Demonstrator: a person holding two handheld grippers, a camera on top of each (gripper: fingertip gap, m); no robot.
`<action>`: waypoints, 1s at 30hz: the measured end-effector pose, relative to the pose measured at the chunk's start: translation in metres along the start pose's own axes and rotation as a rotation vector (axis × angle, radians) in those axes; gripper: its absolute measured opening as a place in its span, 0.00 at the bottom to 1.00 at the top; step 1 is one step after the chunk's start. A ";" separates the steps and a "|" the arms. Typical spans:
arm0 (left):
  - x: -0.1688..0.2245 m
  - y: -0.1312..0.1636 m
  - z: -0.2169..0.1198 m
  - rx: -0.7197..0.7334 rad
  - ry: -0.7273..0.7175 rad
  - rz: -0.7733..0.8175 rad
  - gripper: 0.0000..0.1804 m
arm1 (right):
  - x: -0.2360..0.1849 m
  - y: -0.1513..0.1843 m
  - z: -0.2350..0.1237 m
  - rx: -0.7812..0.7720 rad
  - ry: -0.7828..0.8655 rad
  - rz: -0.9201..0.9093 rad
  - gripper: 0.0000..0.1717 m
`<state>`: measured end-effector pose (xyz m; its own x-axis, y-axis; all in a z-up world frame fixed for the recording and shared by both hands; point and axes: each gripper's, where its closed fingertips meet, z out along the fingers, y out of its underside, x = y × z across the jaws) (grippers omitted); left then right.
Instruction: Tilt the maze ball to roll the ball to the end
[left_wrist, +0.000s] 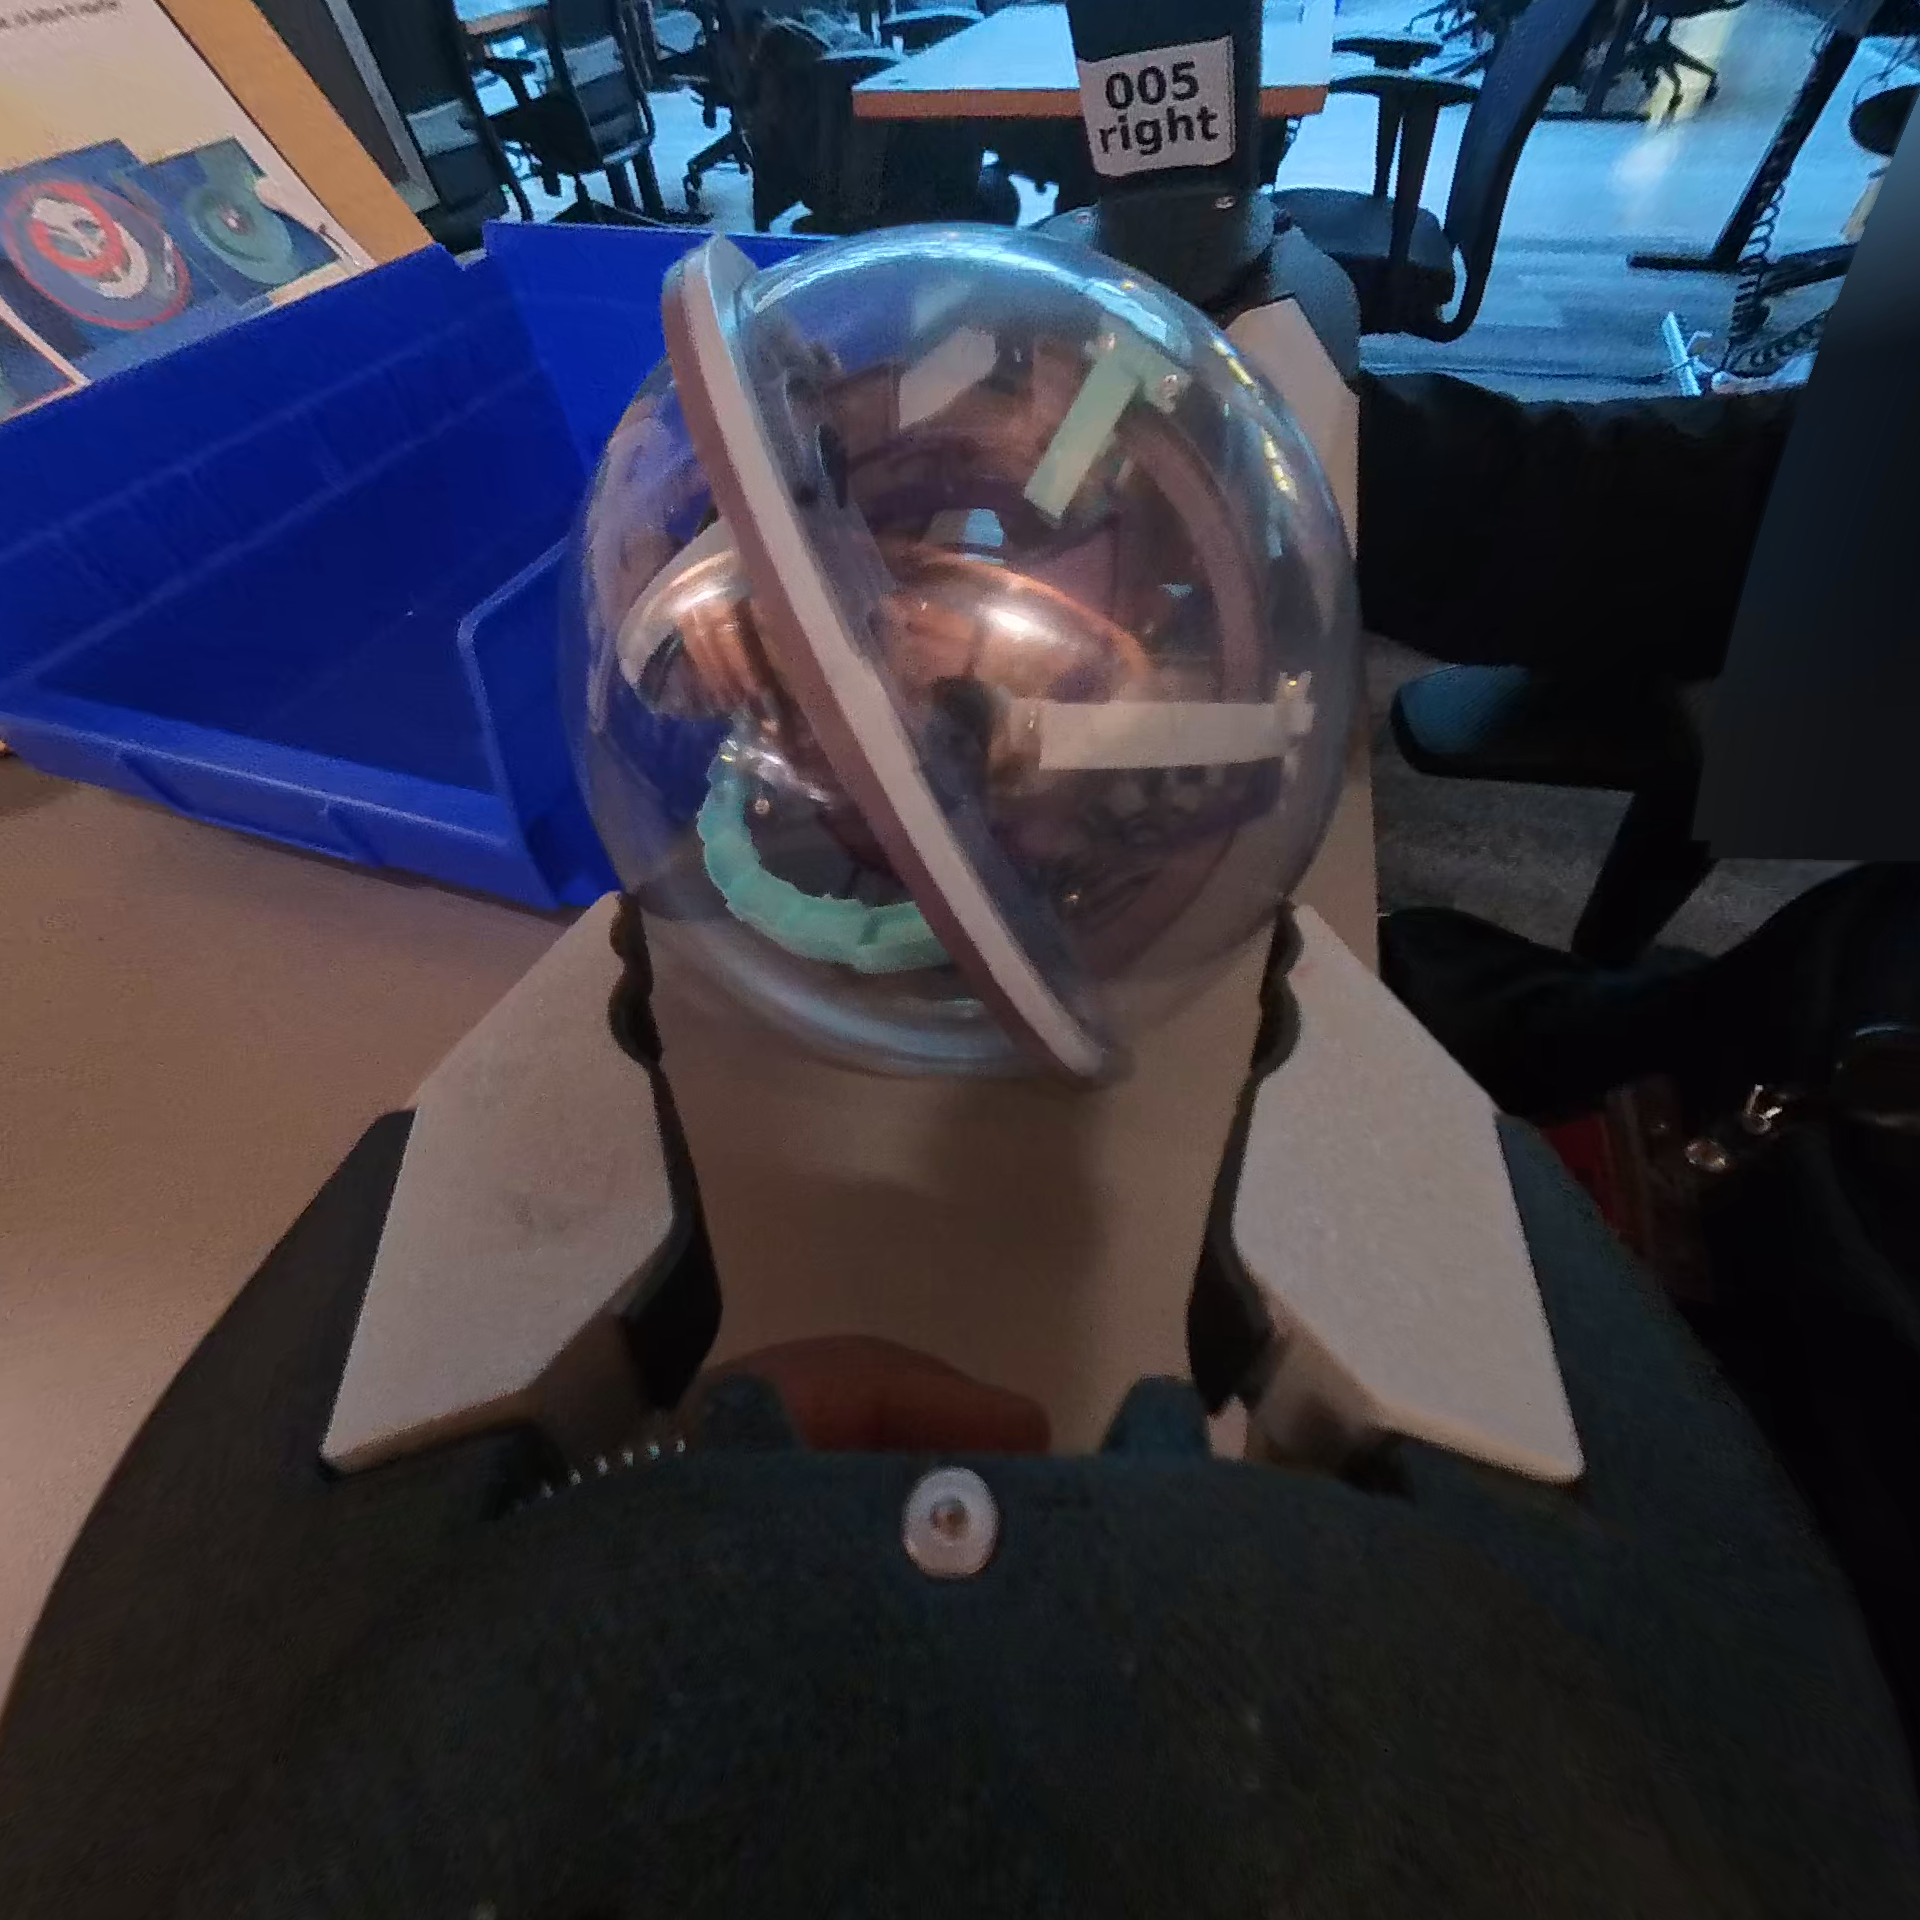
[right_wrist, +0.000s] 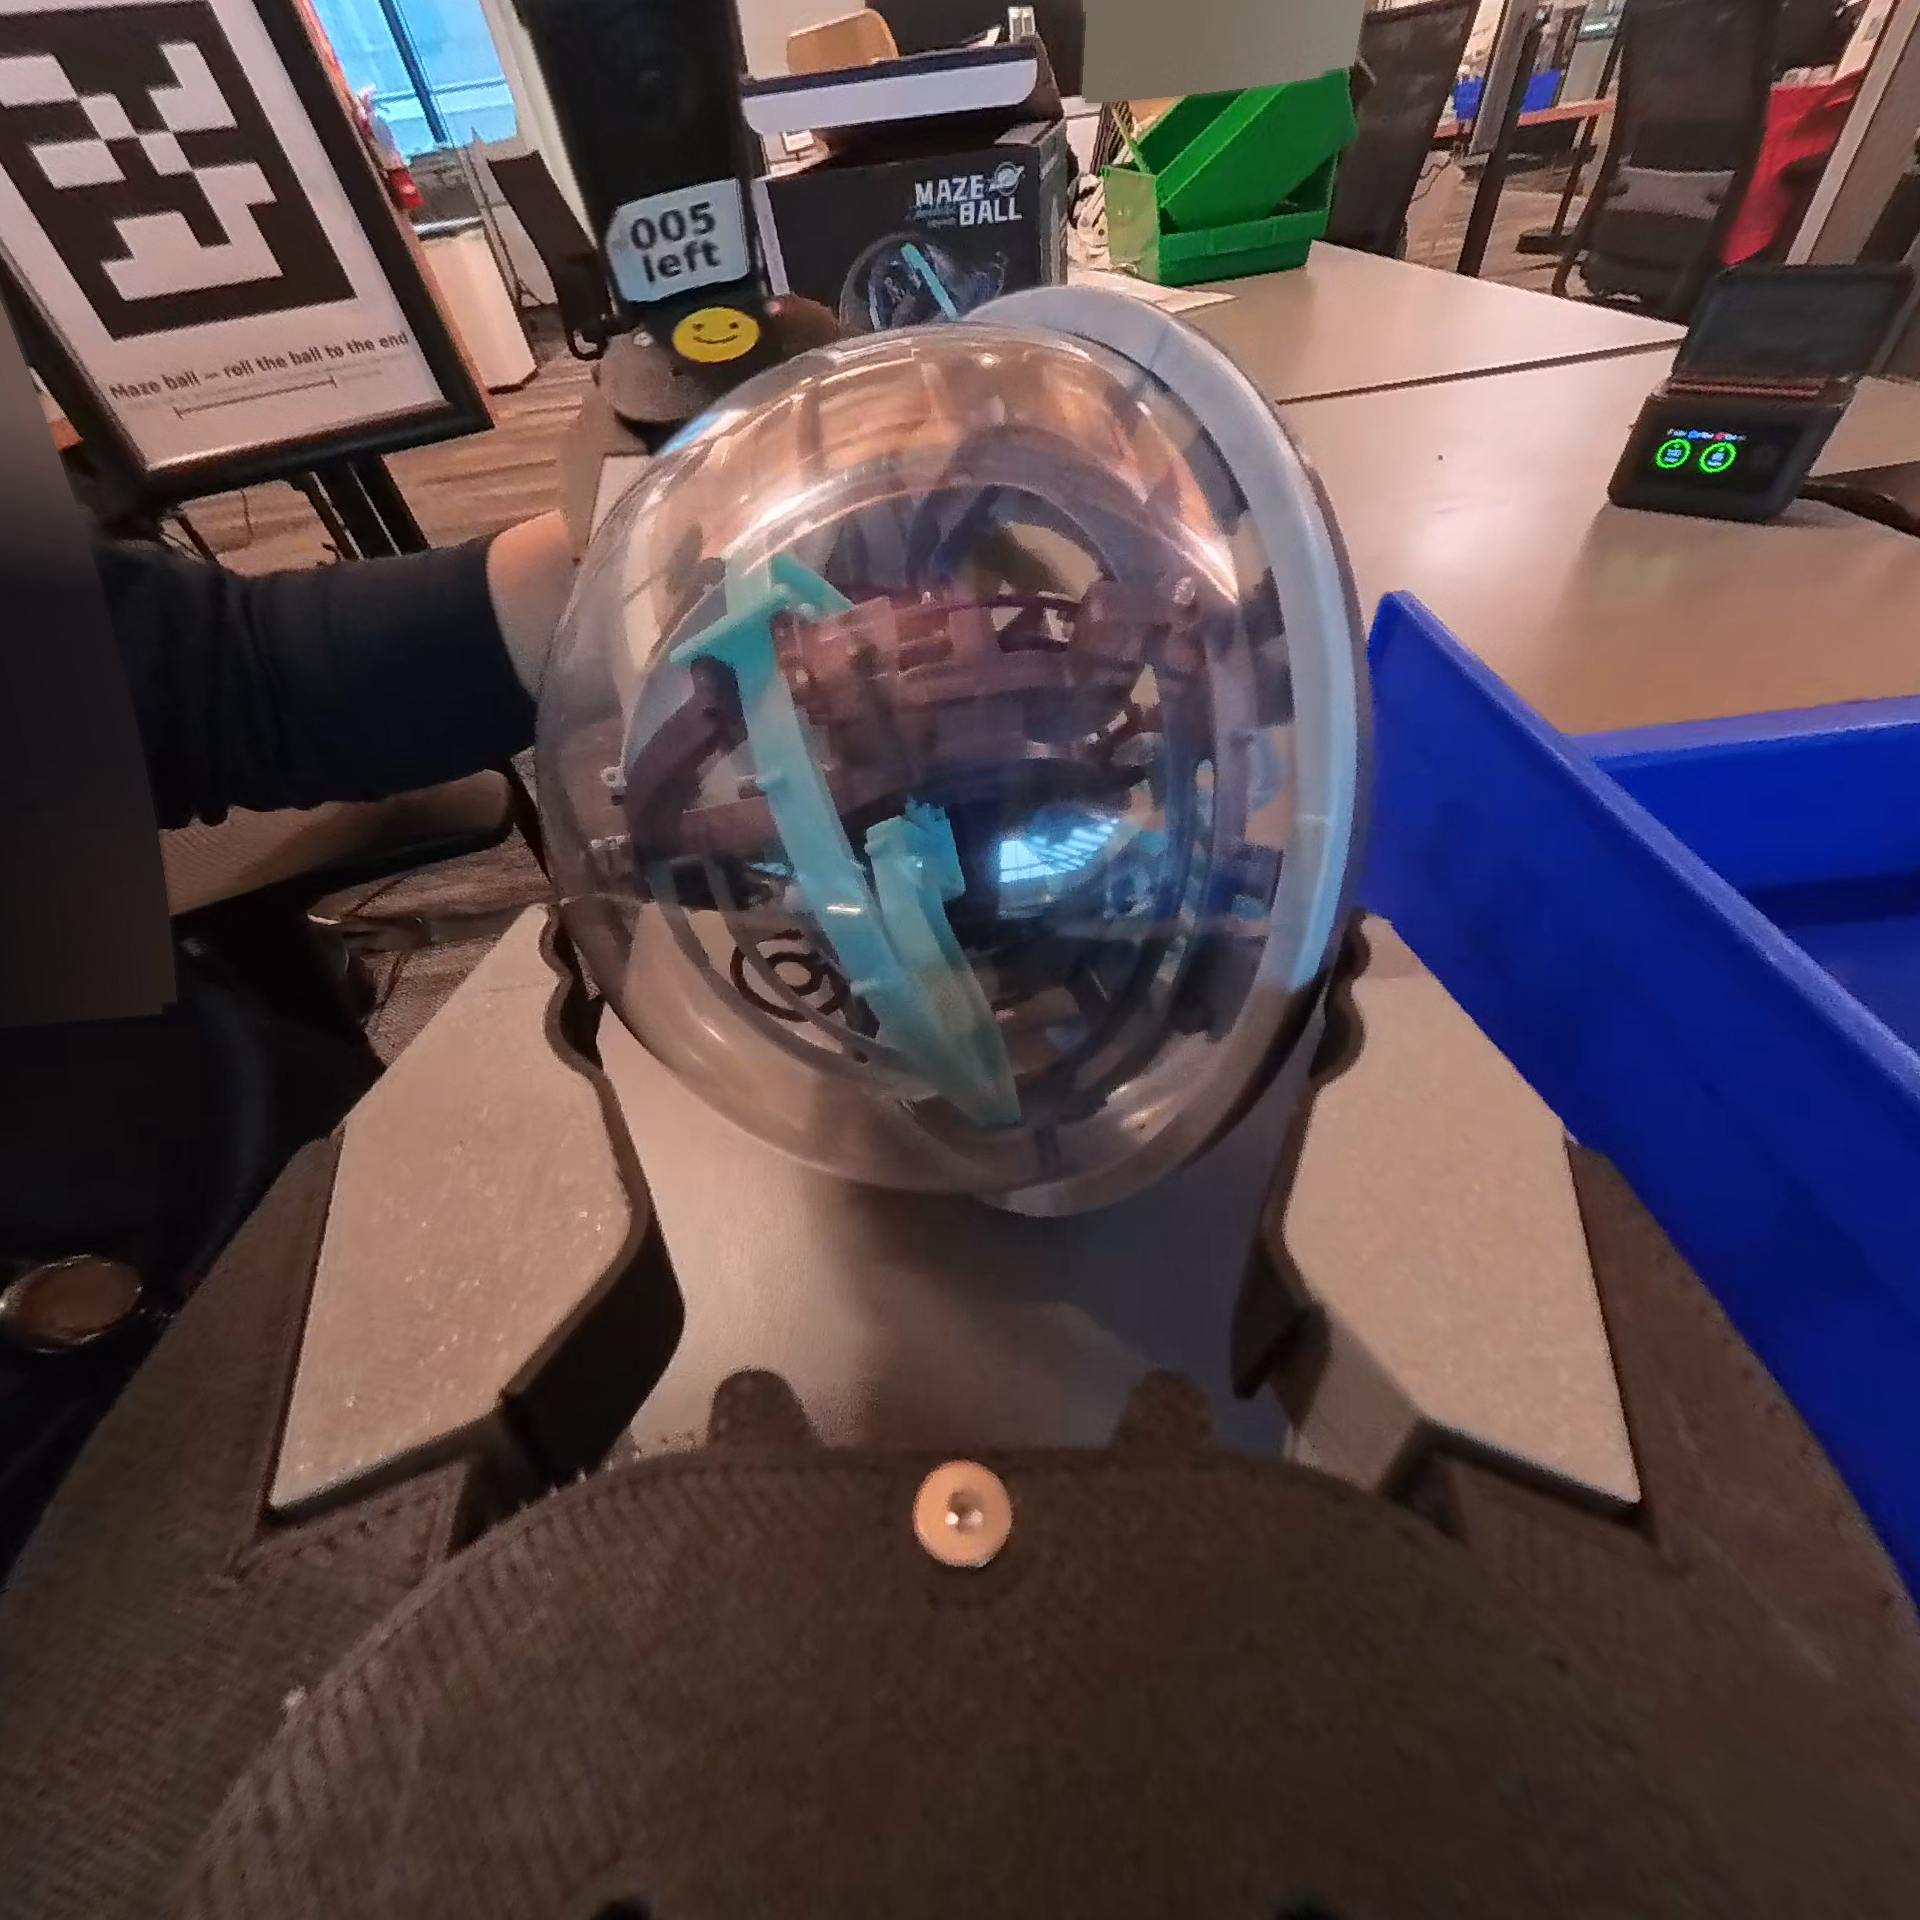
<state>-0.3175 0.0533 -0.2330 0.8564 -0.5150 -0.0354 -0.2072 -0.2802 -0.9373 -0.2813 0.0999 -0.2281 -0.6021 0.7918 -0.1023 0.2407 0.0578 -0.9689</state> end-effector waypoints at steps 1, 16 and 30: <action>0.000 0.001 0.000 -0.010 -0.007 0.006 0.64 | 0.000 0.000 0.000 0.002 0.001 -0.003 0.79; -0.003 0.009 0.005 -0.033 -0.025 0.078 0.58 | 0.006 -0.018 -0.025 0.058 -0.168 0.133 0.73; -0.003 0.012 0.002 -0.017 0.035 0.107 0.54 | 0.006 -0.007 -0.013 -0.051 -0.309 0.121 0.81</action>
<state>-0.3213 0.0532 -0.2449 0.8121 -0.5706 -0.1221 -0.3044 -0.2357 -0.9229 -0.2765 0.1118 -0.2191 -0.7671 0.5738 -0.2869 0.3579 0.0116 -0.9337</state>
